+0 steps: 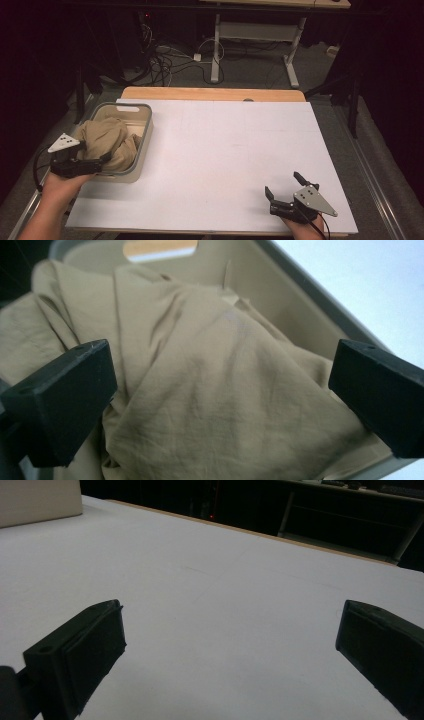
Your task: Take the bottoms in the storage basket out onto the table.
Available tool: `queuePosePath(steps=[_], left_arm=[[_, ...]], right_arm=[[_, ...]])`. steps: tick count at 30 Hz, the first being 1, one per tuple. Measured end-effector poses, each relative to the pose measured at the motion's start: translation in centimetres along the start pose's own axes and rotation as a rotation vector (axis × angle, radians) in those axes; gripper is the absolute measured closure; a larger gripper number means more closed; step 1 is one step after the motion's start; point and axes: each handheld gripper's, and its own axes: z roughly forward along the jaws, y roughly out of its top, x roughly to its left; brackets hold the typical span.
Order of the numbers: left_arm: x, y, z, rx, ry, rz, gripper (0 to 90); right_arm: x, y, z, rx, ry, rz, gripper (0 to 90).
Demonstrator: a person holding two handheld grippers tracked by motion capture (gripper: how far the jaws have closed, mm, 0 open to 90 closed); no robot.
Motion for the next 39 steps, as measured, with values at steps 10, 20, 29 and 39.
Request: queuePosePath(steps=[10, 20, 29, 39], left_arm=[[-1.7, 0.0, 2.0, 0.148, 0.003, 0.021, 0.0], [-1.7, 0.9, 4.0, 0.384, 0.024, 0.008, 0.0], [-1.2, 2.2, 6.2, 0.626, 0.026, -0.045, 0.0], [0.1, 3.3, 8.6, 0.83, 0.004, -0.102, 0.0]], right_arm=[[0.1, 0.0, 0.0, 0.001, -0.002, -0.004, 0.4], [0.0, 0.0, -0.1, -0.003, 0.002, -0.005, 0.4], [0.2, 0.0, -0.1, -0.001, 0.004, -0.007, 0.4], [0.3, 0.0, -0.1, 0.0, 0.008, -0.015, 0.4]])
